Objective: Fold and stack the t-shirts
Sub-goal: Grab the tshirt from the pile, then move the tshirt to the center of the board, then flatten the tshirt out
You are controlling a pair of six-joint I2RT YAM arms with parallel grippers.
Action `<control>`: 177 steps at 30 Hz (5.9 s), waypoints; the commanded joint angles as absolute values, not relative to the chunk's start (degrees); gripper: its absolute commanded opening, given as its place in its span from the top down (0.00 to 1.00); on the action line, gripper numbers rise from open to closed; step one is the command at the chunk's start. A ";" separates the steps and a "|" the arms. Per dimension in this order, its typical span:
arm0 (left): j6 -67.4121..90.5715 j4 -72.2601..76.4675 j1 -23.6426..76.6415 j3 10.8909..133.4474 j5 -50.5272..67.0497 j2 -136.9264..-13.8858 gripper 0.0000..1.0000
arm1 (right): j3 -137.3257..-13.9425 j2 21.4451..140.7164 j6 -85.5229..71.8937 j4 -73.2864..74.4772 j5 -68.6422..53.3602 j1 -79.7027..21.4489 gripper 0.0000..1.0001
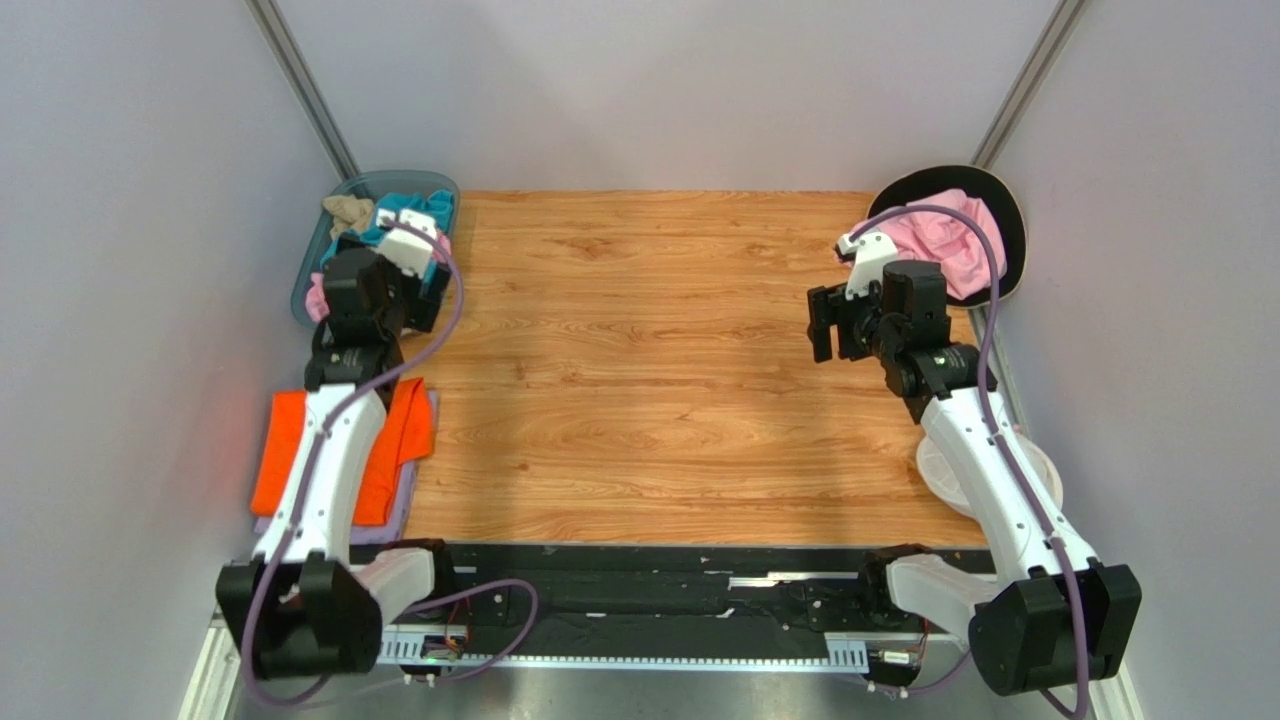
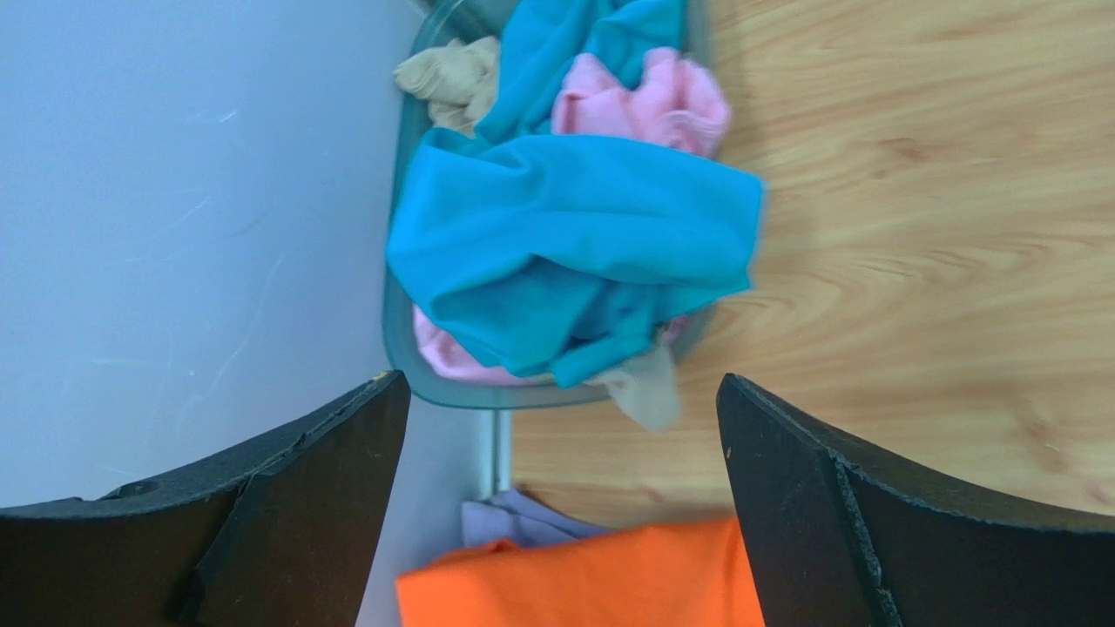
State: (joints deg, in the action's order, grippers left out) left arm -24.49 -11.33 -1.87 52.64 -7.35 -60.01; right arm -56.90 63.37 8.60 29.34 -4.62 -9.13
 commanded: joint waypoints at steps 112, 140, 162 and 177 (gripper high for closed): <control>-8.35 -31.99 42.89 128.15 9.06 -114.34 0.32 | -55.11 71.63 13.89 29.80 -7.47 -9.14 0.22; -26.45 -9.41 18.55 56.26 2.11 -73.13 0.02 | -78.29 98.50 18.10 39.28 -5.45 -35.24 0.35; -27.16 -5.01 17.67 46.32 -1.67 -70.14 0.04 | -92.19 117.16 19.34 38.85 -5.01 -43.24 0.37; -27.34 -3.52 16.96 43.33 -1.93 -69.79 0.07 | -94.30 120.76 21.01 38.06 -2.37 -43.77 0.50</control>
